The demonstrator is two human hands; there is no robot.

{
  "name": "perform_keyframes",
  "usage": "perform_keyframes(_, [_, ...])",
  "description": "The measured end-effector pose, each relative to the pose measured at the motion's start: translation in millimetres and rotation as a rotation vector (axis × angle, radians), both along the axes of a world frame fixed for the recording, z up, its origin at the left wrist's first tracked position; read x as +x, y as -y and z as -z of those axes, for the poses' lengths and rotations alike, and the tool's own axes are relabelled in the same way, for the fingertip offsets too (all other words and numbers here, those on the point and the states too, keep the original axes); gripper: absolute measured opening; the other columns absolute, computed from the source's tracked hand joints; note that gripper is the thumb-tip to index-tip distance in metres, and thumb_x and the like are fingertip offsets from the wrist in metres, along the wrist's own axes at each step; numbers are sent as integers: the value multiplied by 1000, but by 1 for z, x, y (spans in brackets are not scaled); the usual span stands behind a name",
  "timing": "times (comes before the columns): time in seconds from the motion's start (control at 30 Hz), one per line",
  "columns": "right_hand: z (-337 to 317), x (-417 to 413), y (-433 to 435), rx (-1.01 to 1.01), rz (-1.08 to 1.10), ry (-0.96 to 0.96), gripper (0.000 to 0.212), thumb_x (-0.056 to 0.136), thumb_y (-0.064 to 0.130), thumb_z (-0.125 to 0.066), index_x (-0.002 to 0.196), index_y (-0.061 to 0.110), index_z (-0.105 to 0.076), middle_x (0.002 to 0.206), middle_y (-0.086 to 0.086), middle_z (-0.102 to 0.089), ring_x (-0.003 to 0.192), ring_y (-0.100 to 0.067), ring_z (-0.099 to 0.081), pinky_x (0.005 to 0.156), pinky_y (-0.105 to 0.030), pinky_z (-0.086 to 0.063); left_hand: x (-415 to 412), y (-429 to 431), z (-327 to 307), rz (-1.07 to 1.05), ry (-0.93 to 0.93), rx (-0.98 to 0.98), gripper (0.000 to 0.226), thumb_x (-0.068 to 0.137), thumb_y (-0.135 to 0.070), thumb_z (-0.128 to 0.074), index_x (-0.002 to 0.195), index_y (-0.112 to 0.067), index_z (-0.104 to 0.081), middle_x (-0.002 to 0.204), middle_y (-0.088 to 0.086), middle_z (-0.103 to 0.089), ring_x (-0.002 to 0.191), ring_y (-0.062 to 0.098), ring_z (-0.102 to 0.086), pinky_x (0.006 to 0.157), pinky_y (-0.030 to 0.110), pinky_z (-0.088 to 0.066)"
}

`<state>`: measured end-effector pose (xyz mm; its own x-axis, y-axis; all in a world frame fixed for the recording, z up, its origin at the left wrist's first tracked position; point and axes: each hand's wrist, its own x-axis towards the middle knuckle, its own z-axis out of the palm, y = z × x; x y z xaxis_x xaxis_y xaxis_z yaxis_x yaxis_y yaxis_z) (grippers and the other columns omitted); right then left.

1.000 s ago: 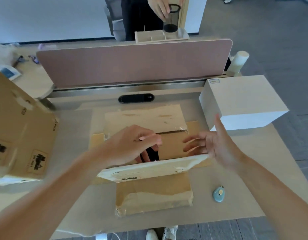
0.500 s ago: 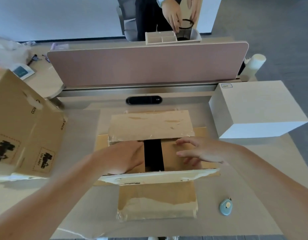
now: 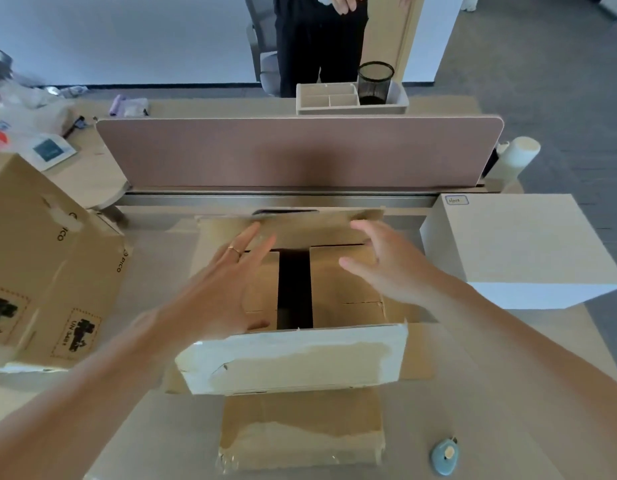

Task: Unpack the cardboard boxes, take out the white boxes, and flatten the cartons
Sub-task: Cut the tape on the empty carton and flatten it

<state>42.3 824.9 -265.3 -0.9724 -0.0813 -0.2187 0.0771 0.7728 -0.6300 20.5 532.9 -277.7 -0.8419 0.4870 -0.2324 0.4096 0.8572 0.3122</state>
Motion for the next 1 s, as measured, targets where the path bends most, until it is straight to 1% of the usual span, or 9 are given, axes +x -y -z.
perform_keyframes(0.07, [5,-12,5,62,-17,38,81,96,47,-67,162,25,-26,168,5,-25,149,-20,-37,115,-38,-35,-12,1,4,10,46,-97,138,67,-44,-93,158,-48,11,164,-23,28,154,5,8,118,38,-32])
perform_keyframes(0.2, [22,-30,15,159,-56,158,99,91,48,-75,165,28,-12,173,6,8,158,-27,-17,124,-45,-26,-33,1,10,111,188,-336,136,71,-43,-88,152,-58,20,160,-20,40,154,11,29,127,58,-9])
perform_keyframes(0.27, [31,-34,20,205,-61,233,106,87,51,-78,166,29,-10,171,6,22,160,-31,-8,126,-50,-26,-38,1,13,185,273,-382,139,65,-61,-88,149,-62,23,156,-23,43,148,8,38,125,60,6])
perform_keyframes(0.37, [39,-32,32,293,-111,287,115,78,61,-82,164,30,-12,168,2,31,159,-35,9,125,-58,-25,-32,1,16,308,357,-387,145,45,-91,-76,149,-64,22,153,-27,44,142,5,45,120,59,22])
perform_keyframes(0.47, [43,-27,44,387,-143,321,127,68,76,-78,164,31,-9,165,-3,38,157,-39,19,124,-68,-14,-26,-6,18,426,372,-389,146,41,-96,-73,152,-63,15,161,-23,38,146,7,42,120,64,20])
perform_keyframes(0.57, [49,-26,53,481,-173,391,144,58,87,-74,165,30,3,160,-6,45,154,-40,27,121,-72,-12,-24,-20,21,526,336,-429,137,48,-94,-72,155,-61,7,167,-15,30,151,17,36,117,72,16])
perform_keyframes(0.77, [72,-23,65,571,-102,378,158,40,104,-60,163,33,10,155,-7,52,151,-41,33,112,-81,-11,-18,-25,24,616,242,-557,120,56,-98,-62,158,-42,-31,171,-2,22,151,26,37,115,79,9])
perform_keyframes(0.87, [84,-10,72,577,-19,337,157,44,101,-62,160,33,18,156,-9,50,151,-44,31,111,-82,-11,-9,-20,20,549,165,-498,118,57,-101,-57,152,-34,-42,171,-2,21,151,28,37,117,77,2])
perform_keyframes(1.0, [88,8,74,515,61,306,146,65,76,-77,156,36,29,159,-13,45,149,-42,36,115,-79,-8,9,-15,12,333,125,-300,111,55,-102,-55,139,-30,-56,169,-9,26,151,23,37,123,70,-8])
